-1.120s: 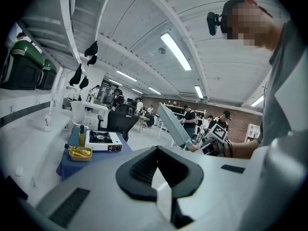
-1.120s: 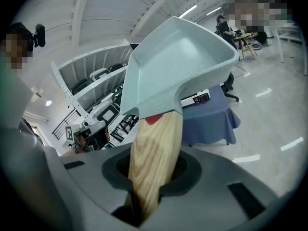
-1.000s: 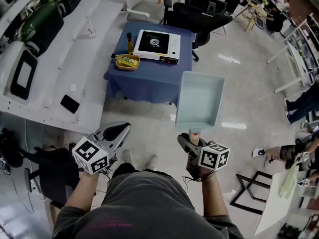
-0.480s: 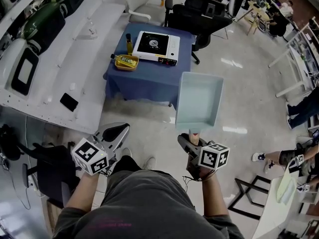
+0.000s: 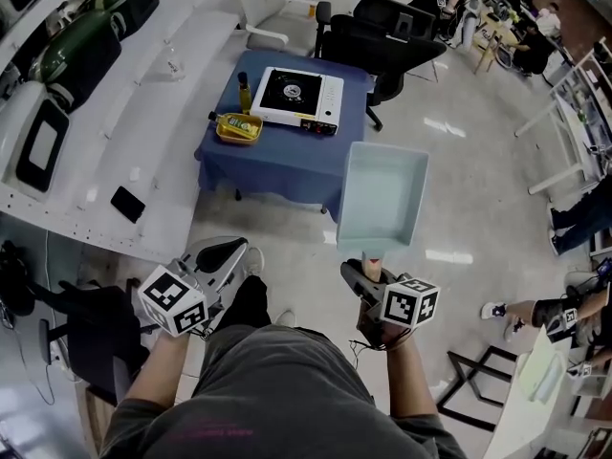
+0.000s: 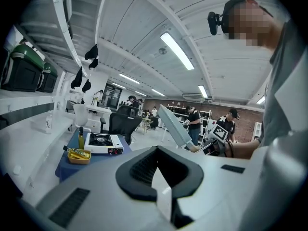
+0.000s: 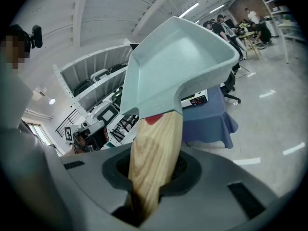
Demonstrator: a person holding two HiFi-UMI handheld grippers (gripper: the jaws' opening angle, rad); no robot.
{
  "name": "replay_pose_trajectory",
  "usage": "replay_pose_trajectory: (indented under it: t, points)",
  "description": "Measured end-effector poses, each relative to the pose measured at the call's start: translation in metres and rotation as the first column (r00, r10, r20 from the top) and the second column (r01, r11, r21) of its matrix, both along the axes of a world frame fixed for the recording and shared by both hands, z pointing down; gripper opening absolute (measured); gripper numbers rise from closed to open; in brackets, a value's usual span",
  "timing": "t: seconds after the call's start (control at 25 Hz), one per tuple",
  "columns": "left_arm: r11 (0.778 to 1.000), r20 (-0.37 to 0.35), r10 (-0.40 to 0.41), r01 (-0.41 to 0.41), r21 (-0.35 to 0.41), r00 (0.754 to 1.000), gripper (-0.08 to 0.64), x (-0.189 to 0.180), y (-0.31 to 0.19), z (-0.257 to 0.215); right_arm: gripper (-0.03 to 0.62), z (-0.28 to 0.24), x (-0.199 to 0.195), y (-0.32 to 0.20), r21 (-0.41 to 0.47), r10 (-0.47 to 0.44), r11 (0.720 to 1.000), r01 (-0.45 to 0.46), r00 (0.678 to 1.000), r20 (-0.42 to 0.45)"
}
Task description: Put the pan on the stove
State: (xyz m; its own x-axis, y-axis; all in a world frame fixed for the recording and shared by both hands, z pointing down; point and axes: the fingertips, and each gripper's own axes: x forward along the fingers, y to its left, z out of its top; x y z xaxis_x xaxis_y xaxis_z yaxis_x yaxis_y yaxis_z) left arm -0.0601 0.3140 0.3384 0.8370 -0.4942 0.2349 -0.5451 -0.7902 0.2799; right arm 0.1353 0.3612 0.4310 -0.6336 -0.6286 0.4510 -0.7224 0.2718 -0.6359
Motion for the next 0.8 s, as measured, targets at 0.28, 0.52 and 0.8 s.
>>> replay_pose_trajectory:
  t: [0.28,0.52,0.8]
  points:
    - [1.0,-0.008,0.001,-0.001,-0.01,1.0,0.002,0.004,-0.038,0.012,0.086,0.009,0.003,-0.034,-0.012,-0.001,1.0,0.001,1.0,-0.004]
    - [0.999,-0.01,0.008,-0.008,-0.036,1.0,0.002,0.0,-0.089,0.025,0.086,0.019,-0.004,-0.083,-0.031,0.004,1.0,-0.004,1.0,0.0]
    - [0.997,-0.002,0.021,-0.021,-0.07,1.0,0.002,-0.013,-0.168,0.035,0.086,0.027,-0.019,-0.154,-0.065,0.011,0.998,-0.011,1.0,0.001]
